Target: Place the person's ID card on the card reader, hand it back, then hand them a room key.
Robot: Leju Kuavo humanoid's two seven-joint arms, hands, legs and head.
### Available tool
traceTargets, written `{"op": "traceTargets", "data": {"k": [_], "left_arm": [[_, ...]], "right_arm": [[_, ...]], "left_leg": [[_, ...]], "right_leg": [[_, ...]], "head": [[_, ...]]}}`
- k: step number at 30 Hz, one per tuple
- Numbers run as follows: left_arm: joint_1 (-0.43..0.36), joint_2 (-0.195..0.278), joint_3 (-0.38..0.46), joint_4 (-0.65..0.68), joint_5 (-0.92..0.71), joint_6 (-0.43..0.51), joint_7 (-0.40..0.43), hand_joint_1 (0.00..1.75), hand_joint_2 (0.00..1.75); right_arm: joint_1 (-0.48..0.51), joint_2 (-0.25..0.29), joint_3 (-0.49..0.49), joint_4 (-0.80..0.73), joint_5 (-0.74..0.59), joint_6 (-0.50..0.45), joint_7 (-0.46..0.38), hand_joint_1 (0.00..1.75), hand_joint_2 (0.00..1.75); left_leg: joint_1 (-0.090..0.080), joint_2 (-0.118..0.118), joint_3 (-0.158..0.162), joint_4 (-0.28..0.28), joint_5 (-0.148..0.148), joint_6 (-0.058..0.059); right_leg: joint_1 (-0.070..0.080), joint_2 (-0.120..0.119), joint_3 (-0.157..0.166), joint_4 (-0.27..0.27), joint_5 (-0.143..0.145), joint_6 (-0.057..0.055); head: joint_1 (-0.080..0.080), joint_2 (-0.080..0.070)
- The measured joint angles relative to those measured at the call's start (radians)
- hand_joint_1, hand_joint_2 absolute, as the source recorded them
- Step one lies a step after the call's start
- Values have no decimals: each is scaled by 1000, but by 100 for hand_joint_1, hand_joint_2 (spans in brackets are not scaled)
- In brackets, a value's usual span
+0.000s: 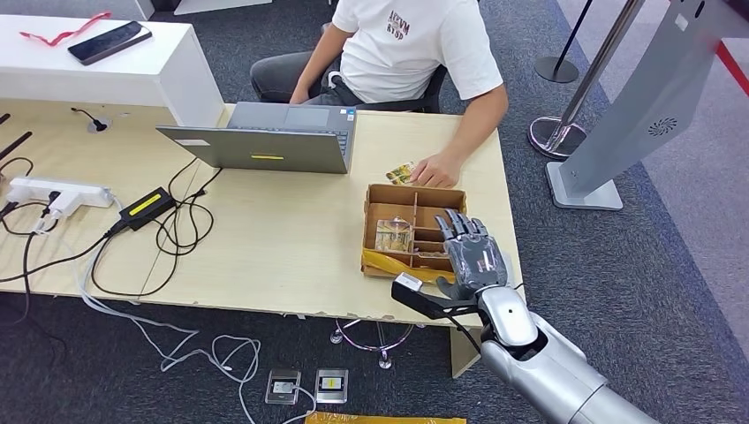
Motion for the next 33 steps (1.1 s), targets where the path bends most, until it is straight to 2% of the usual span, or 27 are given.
{"op": "traceTargets", "data": {"k": [7, 11, 12, 26, 28, 30, 32, 33], "left_arm": [[-2, 0, -19, 0, 11, 7, 0, 0, 175], [-3, 0, -27, 0, 14, 7, 0, 0, 175], [-3, 0, -29, 0, 16, 7, 0, 0, 175], [-5, 3, -53, 0, 39, 11, 0, 0, 175], [-5, 4, -56, 0, 43, 15, 0, 0, 175], [-6, 4, -60, 0, 49, 18, 0, 0, 175], [-7, 5, -64, 0, 53, 19, 0, 0, 175], [-7, 5, -67, 0, 54, 20, 0, 0, 175]], "right_arm": [[-1, 7, 0, 20, -6, -2, 6, 1, 175], [-1, 7, 0, 26, -10, -2, 7, 171, 175], [-1, 7, 0, 27, -10, -2, 7, 174, 175], [-8, 9, 0, 40, -21, -18, -5, 175, 175], [-12, 12, 0, 43, -23, -22, -10, 143, 175], [-16, 16, 0, 47, -24, -27, -15, 57, 175], [-17, 20, 0, 51, -25, -31, -18, 6, 175], [-18, 22, 0, 53, -25, -33, -19, 43, 175]], "left_leg": [[0, 0, 0, 0, 0, 0], [0, 0, 0, 0, 0, 0], [0, 0, 0, 0, 0, 0], [0, 0, 0, 0, 0, 0], [0, 0, 0, 0, 0, 0], [0, 0, 0, 0, 0, 0], [0, 0, 0, 0, 0, 0], [0, 0, 0, 0, 0, 0]], "right_leg": [[0, 0, 0, 0, 0, 0], [0, 0, 0, 0, 0, 0], [0, 0, 0, 0, 0, 0], [0, 0, 0, 0, 0, 0], [0, 0, 0, 0, 0, 0], [0, 0, 0, 0, 0, 0], [0, 0, 0, 0, 0, 0], [0, 0, 0, 0, 0, 0]], "head": [[0, 0], [0, 0], [0, 0], [0, 0], [0, 0], [0, 0], [0, 0], [0, 0]]}}
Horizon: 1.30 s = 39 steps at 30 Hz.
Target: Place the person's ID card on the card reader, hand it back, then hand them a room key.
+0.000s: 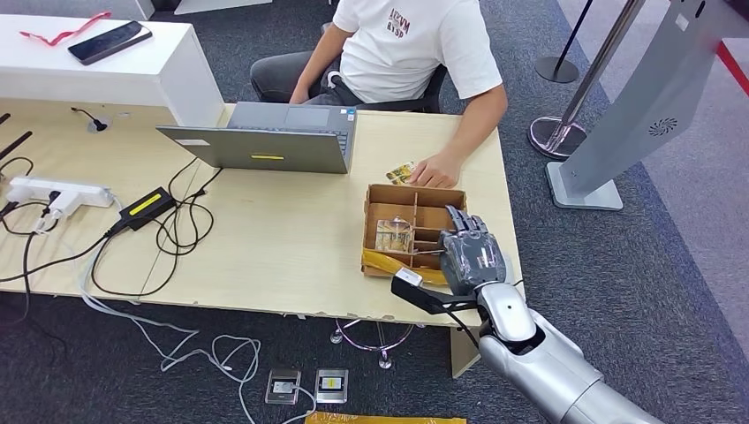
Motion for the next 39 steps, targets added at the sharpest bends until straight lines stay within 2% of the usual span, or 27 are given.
{"op": "traceTargets", "data": {"k": [3, 5, 7, 8, 11, 12, 16, 17, 20, 21, 39], "left_arm": [[0, 1, -6, 0, 3, 1, 0, 0, 175], [-1, 2, -8, 0, 4, 1, 0, 0, 175], [-1, 4, -10, 0, 5, 1, 0, 0, 175], [-1, 4, -11, 0, 5, 1, 0, 0, 175], [-1, 5, -11, 0, 6, 1, -1, 0, 175], [-1, 5, -12, 0, 6, 1, -1, 0, 175], [-1, 5, -13, 0, 9, 1, -3, 0, 175], [-1, 5, -14, 0, 9, 1, -4, 0, 175], [-1, 5, -19, 0, 10, 2, -5, 0, 175], [-1, 5, -20, 0, 11, 2, -5, 0, 175], [-1, 7, -34, 0, 19, 0, -6, 0, 175]], "right_arm": [[-1, 5, 0, 6, 0, -5, -2, 158, 175], [-1, 8, 0, 11, 0, -8, -3, 168, 175], [-1, 10, 0, 15, -1, -10, -4, 169, 175], [-2, 10, 0, 17, -1, -11, -5, 154, 175], [-4, 11, 0, 23, -2, -12, -7, 27, 175], [-5, 11, 0, 25, -3, -13, -8, 0, 175], [-5, 11, 0, 32, -6, -18, -10, 0, 175], [-5, 11, 0, 34, -6, -20, -10, 6, 175], [-5, 11, 0, 38, -6, -25, -10, 137, 175], [-5, 11, 0, 39, -6, -25, -10, 175, 175], [-7, 25, 1, 60, -18, -13, -25, 175, 175]], "left_leg": [[0, 0, 0, 0, 0, 0], [0, 0, 0, 0, 0, 0], [0, 0, 0, 0, 0, 0], [0, 0, 0, 0, 0, 0], [0, 0, 0, 0, 0, 0], [0, 0, 0, 0, 0, 0], [0, 0, 0, 0, 0, 0], [0, 0, 0, 0, 0, 0], [0, 0, 0, 0, 0, 0], [0, 0, 0, 0, 0, 0], [0, 0, 0, 0, 0, 0]], "right_leg": [[0, 0, 0, 0, 0, 0], [0, 0, 0, 0, 0, 0], [0, 0, 0, 0, 0, 0], [0, 0, 0, 0, 0, 0], [0, 0, 0, 0, 0, 0], [0, 0, 0, 0, 0, 0], [0, 0, 0, 0, 0, 0], [0, 0, 0, 0, 0, 0], [0, 0, 0, 0, 0, 0], [0, 0, 0, 0, 0, 0], [0, 0, 0, 0, 0, 0]], "head": [[0, 0], [0, 0], [0, 0], [0, 0], [0, 0], [0, 0], [0, 0], [0, 0], [0, 0], [0, 0], [0, 0]]}}
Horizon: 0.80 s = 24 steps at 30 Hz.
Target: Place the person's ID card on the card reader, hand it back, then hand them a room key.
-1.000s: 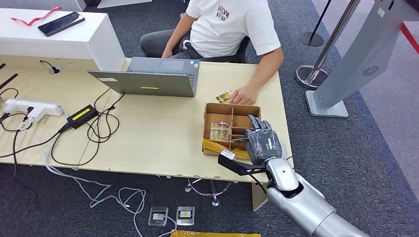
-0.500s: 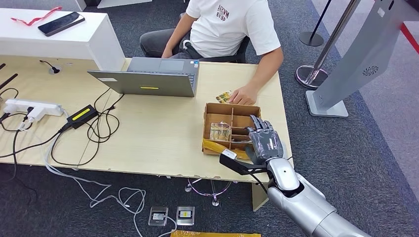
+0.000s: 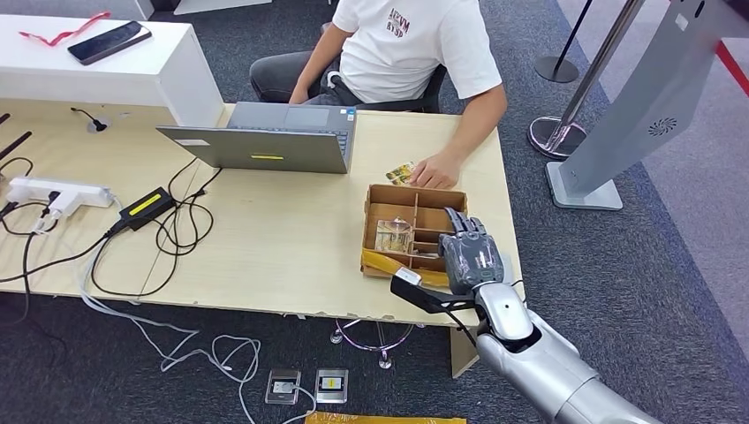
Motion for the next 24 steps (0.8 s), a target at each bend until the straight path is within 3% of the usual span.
{"op": "traceTargets", "data": {"k": [2, 6, 24], "left_arm": [[0, 0, 0, 0, 1, 0, 0, 0, 175], [-1, 0, -2, 0, 1, 0, 0, 0, 175], [-3, 1, -4, 0, 18, 2, 0, 0, 175]], "right_arm": [[0, 3, 0, 2, -2, 1, -5, 171, 175], [-1, 9, 0, 8, -4, 3, -8, 1, 175], [-10, 19, 1, 28, -5, -14, 6, 0, 175]], "left_leg": [[0, 0, 0, 0, 0, 0], [0, 0, 0, 0, 0, 0], [0, 1, 1, 0, 0, 0]], "right_leg": [[0, 0, 0, 0, 0, 0], [0, 0, 0, 0, 0, 0], [0, 1, 0, 0, 0, 0]], "head": [[0, 0], [0, 0], [0, 0]]}}
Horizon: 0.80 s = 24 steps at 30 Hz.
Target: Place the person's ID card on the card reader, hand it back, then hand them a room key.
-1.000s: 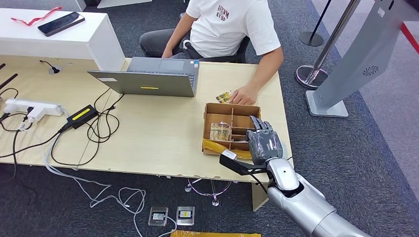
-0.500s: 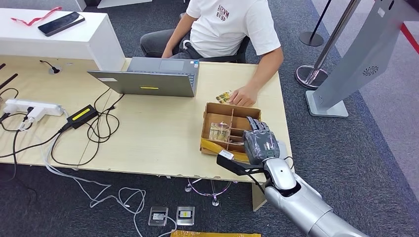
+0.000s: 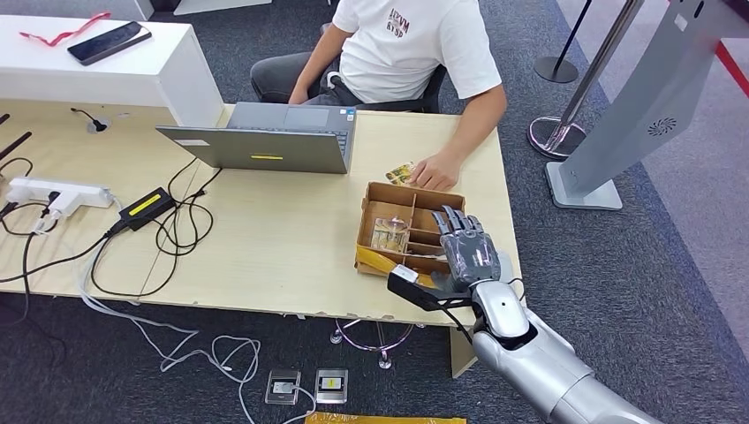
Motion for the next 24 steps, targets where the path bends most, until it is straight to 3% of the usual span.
{"op": "traceTargets", "data": {"k": [14, 24], "left_arm": [[0, 1, -24, 0, 20, 4, -2, 0, 175], [-3, 2, -45, -2, 23, 5, -5, 0, 175]], "right_arm": [[1, -3, -1, -7, -25, 15, -7, 0, 175], [11, 2, 1, -28, -54, 31, -89, 0, 175]], "left_leg": [[0, 0, 0, 0, 0, 0], [0, 0, 0, 0, 0, 0]], "right_leg": [[0, 0, 0, 0, 0, 0], [0, 0, 0, 0, 0, 0]], "head": [[0, 0], [0, 0]]}}
